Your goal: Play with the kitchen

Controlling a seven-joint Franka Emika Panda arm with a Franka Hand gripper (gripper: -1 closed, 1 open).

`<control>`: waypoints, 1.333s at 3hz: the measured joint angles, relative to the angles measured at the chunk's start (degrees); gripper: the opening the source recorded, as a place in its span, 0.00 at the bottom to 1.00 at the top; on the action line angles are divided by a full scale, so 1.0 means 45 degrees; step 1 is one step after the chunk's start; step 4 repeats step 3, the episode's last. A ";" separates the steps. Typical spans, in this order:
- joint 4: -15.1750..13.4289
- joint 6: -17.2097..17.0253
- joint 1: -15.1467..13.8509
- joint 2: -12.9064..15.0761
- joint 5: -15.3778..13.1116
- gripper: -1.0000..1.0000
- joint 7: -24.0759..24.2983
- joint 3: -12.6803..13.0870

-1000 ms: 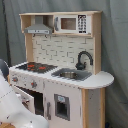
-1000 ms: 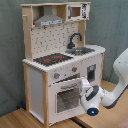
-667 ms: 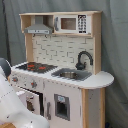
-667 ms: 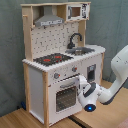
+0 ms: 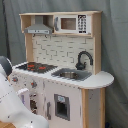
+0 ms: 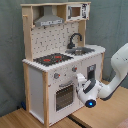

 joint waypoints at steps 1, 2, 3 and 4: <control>-0.0554 -0.0511 0.0756 0.0699 -0.0020 1.00 -0.0039 0.0119; -0.0956 -0.1012 0.1839 0.1493 -0.0047 1.00 -0.0067 0.0138; -0.1187 -0.1485 0.2544 0.2191 -0.0658 1.00 -0.0415 0.0128; -0.1187 -0.1485 0.2544 0.2191 -0.0658 1.00 -0.0415 0.0128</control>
